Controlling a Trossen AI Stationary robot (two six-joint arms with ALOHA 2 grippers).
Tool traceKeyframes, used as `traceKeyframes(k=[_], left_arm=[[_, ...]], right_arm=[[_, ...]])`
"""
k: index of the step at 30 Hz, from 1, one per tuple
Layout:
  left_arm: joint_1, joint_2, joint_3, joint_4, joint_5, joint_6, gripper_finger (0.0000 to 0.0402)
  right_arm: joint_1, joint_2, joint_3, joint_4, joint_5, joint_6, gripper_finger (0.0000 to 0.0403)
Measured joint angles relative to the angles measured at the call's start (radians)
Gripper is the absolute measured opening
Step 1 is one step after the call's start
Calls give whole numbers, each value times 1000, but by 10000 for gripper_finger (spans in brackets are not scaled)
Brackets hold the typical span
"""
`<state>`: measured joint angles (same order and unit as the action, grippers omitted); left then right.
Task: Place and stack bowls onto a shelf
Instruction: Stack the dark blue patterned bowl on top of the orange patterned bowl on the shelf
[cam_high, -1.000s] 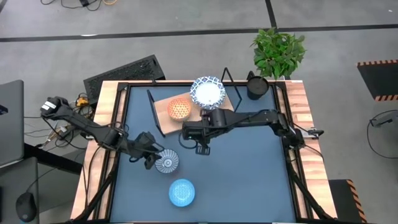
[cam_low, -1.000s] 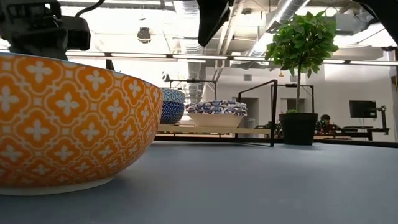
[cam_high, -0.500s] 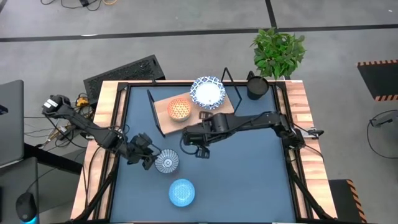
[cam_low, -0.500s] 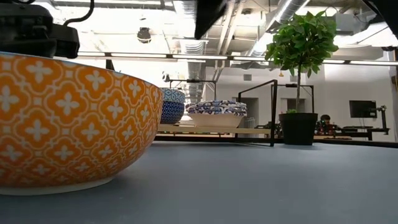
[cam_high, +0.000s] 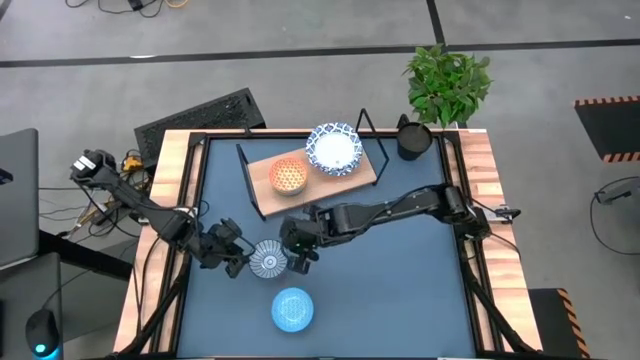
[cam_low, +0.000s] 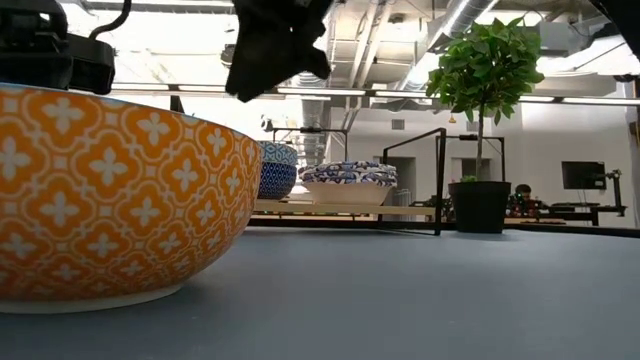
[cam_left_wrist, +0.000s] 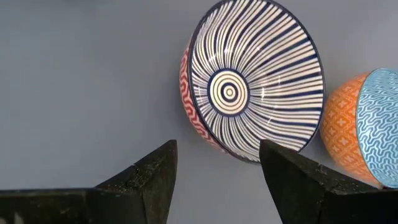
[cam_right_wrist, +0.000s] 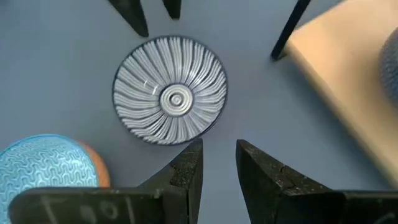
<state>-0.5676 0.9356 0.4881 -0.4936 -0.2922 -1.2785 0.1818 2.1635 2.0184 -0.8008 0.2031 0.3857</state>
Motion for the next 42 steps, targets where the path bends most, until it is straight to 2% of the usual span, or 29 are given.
traceKeyframes(k=[4,11,15,20,24,31,39,42], left_arm=[[-15,0,0,-3,-1,-9,213],[-18,0,0,-6,-29,-10,213],[-18,0,0,-6,-46,-10,213],[-18,0,0,-5,-55,-9,213],[-18,27,0,15,-74,-18,213],[-15,168,-19,207,-67,19,213],[-12,285,-19,363,-177,23,213],[6,320,-19,420,-184,54,213]], right_arm=[[-7,0,-72,79,1,49,138],[-32,0,-128,168,2,64,203],[-35,1,-158,225,2,89,228],[-30,1,-207,329,2,88,232],[-29,1,-215,341,2,88,228],[-30,1,-216,336,3,86,226],[-33,1,-216,266,5,86,226],[-35,1,-216,256,5,86,226]])
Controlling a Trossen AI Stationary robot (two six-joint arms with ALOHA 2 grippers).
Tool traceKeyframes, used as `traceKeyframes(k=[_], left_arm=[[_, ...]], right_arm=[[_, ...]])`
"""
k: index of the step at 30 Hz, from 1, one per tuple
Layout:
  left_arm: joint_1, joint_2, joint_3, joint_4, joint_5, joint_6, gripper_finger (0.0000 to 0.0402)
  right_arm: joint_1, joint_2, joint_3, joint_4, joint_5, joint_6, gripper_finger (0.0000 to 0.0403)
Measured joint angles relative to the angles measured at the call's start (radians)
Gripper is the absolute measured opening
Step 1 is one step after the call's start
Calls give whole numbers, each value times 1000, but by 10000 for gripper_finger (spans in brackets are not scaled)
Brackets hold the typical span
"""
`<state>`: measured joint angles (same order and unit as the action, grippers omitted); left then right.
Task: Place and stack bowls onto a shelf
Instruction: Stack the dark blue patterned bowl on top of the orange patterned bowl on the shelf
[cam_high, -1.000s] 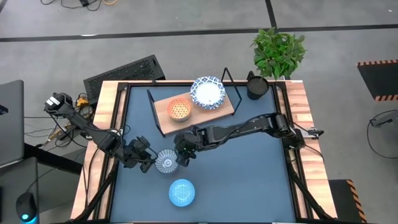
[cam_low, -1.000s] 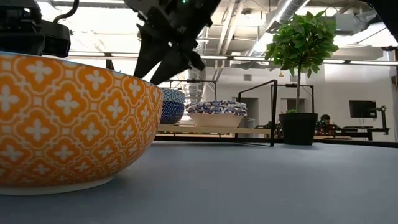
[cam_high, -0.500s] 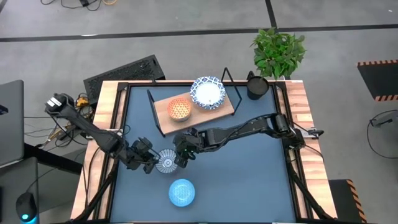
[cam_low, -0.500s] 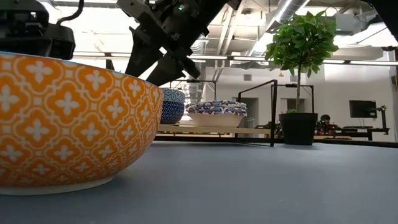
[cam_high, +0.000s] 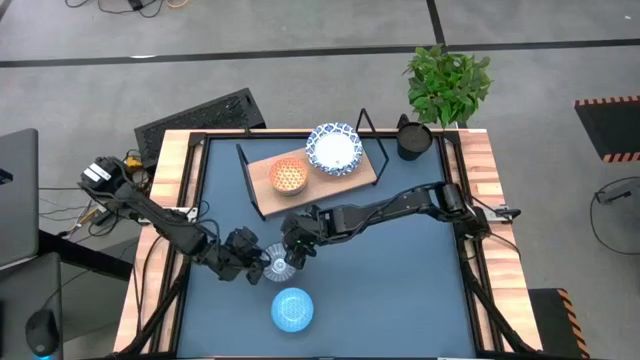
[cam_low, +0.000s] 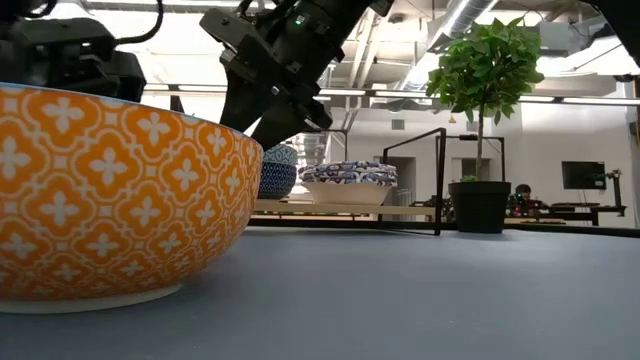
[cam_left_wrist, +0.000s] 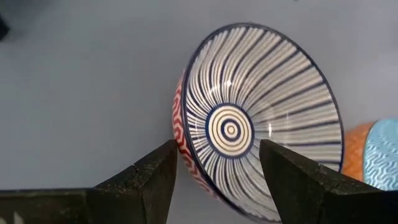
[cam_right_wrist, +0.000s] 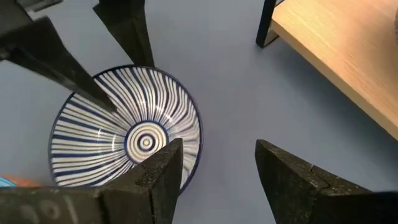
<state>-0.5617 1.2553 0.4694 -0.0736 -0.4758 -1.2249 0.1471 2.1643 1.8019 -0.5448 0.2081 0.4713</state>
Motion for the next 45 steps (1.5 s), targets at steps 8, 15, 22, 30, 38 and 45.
traceKeyframes(k=[8,15,22,30,38,45], left_arm=[[72,52,0,99,23,73,213],[105,52,0,97,17,78,213],[117,52,0,123,17,109,213],[121,52,0,149,-24,130,213],[121,52,0,150,-57,130,213],[126,52,0,152,-64,137,213]], right_arm=[[8,0,0,-33,0,0,226],[16,0,-18,-38,0,6,226],[19,-1,-96,17,-47,55,226],[19,-1,-137,85,-74,81,226],[21,-1,-137,115,-105,81,226],[13,40,-138,141,-107,83,226]])
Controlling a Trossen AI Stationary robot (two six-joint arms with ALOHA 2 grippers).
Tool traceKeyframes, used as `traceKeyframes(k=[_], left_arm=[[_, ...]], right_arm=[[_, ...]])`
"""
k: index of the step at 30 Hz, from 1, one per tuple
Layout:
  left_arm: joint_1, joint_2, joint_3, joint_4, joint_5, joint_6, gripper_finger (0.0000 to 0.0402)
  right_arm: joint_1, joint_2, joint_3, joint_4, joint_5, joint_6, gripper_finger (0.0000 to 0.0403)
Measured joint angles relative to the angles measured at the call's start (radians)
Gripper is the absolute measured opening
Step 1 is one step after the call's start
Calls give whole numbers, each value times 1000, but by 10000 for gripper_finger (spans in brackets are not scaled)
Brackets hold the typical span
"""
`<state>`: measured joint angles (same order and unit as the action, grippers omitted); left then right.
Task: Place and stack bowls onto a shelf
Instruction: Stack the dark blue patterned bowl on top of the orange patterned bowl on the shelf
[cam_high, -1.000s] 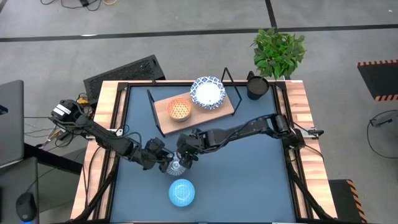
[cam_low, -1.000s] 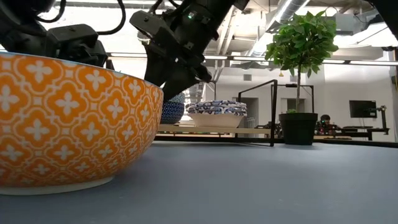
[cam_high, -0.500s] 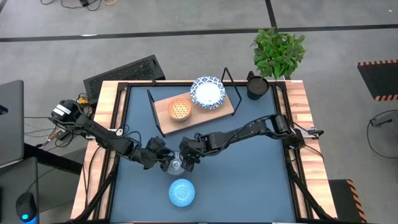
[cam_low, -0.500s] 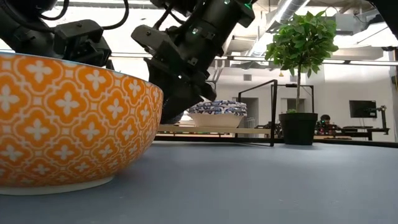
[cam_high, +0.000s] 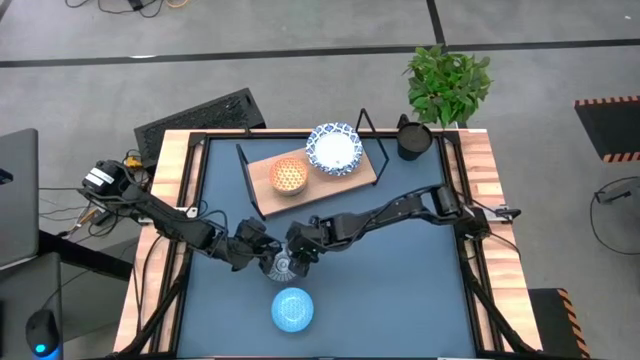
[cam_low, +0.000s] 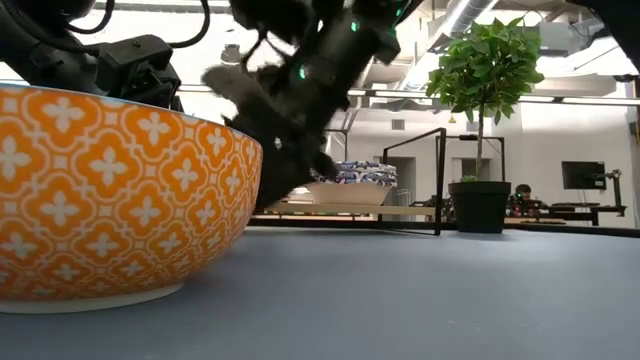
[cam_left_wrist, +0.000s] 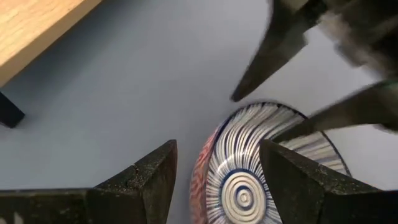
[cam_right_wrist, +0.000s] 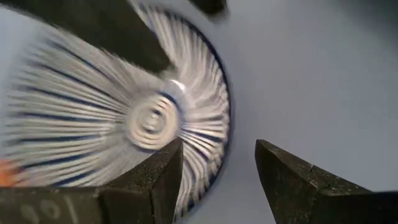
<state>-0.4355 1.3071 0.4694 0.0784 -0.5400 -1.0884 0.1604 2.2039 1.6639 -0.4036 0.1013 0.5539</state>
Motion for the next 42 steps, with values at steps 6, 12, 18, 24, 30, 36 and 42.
traceKeyframes(k=[6,12,18,24,30,36,42], left_arm=[[0,0,0,20,-4,18,213],[0,1,0,19,-8,30,213],[0,1,0,17,-9,30,213],[0,0,0,15,-17,30,213],[0,-1,0,11,-13,30,213],[0,-52,0,-5,66,42,213],[-11,-174,0,-40,115,49,213]], right_arm=[[1,47,8,-19,-71,28,209],[-10,36,8,-39,-57,47,134],[-19,31,43,-80,-50,42,39],[-26,32,96,-174,-30,25,39],[-46,32,147,-335,4,-16,39],[-53,34,232,-589,7,-124,39],[-66,35,375,-837,17,-242,39]])
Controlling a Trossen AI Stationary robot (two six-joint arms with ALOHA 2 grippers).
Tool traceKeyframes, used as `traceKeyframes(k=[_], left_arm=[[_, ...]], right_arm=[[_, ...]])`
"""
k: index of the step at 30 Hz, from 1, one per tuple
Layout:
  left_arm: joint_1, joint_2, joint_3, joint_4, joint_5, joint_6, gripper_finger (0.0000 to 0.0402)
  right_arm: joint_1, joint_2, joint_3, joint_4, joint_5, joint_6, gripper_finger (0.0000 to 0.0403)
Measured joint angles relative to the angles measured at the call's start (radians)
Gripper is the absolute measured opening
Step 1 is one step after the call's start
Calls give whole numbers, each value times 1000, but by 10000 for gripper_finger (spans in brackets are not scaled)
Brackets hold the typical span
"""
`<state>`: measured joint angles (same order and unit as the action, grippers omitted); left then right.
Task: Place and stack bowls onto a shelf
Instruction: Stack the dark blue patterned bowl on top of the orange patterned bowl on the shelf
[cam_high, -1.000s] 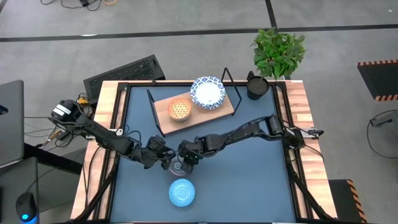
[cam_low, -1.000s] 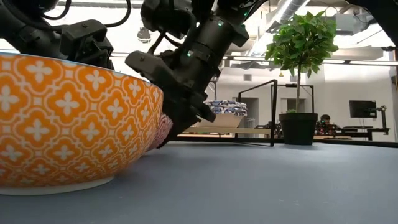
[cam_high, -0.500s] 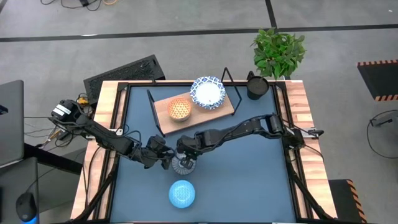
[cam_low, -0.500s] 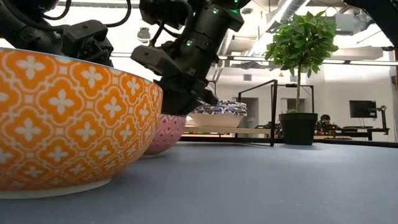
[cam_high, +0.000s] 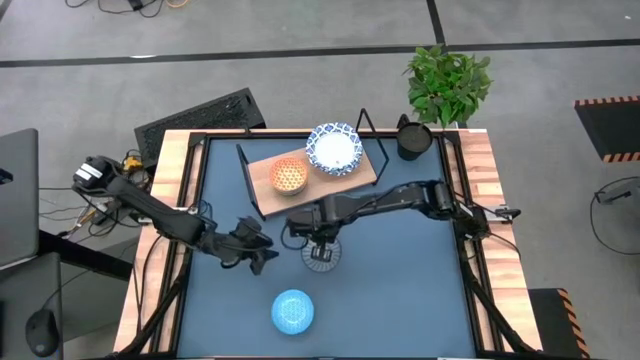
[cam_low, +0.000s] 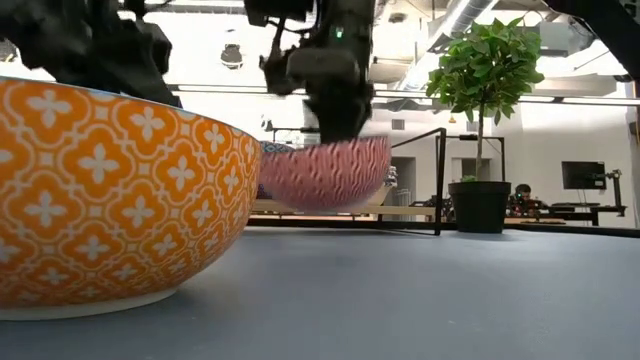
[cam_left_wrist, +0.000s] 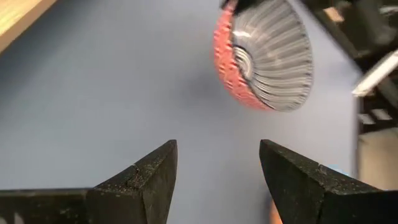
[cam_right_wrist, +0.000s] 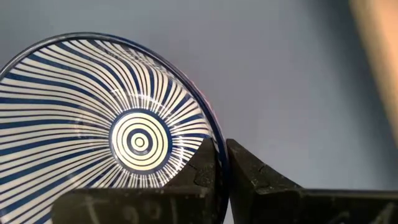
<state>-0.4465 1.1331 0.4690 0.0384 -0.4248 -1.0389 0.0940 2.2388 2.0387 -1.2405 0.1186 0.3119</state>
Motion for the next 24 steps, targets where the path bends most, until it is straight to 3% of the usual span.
traceKeyframes(k=[8,12,18,24], left_arm=[[-54,-207,0,-87,-29,0,213],[-83,-279,0,-138,-98,0,213],[-97,-324,0,-198,-155,-2,213],[-97,-320,0,-232,-161,-13,213]], right_arm=[[-77,0,316,-176,10,-154,39],[-170,-110,271,-90,-50,-182,39],[-335,-201,272,-9,-43,-155,39],[-464,-185,272,127,-211,-136,39]])
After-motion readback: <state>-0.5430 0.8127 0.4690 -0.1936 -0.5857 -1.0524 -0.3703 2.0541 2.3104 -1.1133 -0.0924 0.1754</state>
